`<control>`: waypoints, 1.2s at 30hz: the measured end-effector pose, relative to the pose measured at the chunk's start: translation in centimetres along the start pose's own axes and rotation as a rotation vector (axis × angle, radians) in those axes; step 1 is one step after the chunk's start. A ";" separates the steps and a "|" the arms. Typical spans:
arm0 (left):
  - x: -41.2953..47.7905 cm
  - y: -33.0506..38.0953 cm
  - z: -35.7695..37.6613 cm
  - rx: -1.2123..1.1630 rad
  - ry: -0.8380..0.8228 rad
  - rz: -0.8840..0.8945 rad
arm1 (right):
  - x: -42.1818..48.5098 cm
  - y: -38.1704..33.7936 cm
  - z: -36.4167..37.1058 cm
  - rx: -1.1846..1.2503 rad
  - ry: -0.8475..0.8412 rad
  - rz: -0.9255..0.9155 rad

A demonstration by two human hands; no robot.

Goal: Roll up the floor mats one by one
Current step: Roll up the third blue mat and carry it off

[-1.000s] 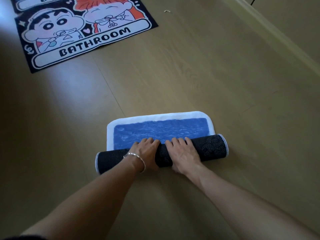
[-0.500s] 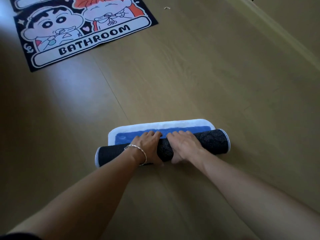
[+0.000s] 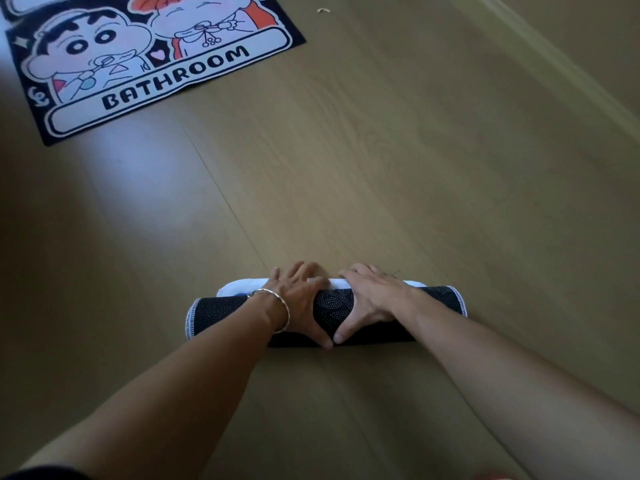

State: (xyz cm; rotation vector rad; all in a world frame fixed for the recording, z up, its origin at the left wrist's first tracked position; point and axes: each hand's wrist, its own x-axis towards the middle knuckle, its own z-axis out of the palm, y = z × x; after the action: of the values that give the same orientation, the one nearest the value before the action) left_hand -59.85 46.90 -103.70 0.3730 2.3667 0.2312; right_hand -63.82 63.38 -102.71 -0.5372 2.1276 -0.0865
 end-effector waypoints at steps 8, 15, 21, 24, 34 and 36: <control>0.2 0.3 0.1 0.111 0.043 -0.058 | -0.1 -0.1 -0.2 -0.062 0.035 -0.024; 0.1 0.6 0.4 0.112 0.048 -0.084 | 0.2 0.0 0.2 -0.119 0.069 -0.072; 0.3 0.6 0.0 0.133 0.069 -0.064 | 0.3 0.3 -0.1 -0.118 0.068 -0.118; 0.6 0.4 0.3 0.127 0.064 -0.059 | 0.8 0.6 0.1 -0.112 0.070 -0.119; 0.6 0.7 1.5 0.168 0.021 -0.083 | 0.3 0.5 2.3 -0.018 0.175 -0.065; 0.0 1.5 1.9 0.205 0.018 -0.097 | -0.7 0.0 3.6 0.030 0.221 -0.022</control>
State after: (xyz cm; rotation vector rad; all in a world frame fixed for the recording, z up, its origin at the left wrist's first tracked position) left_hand -58.27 48.39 -104.66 0.3521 2.4256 -0.0551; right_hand -60.55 64.19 -104.28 -0.5551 2.3314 -0.1977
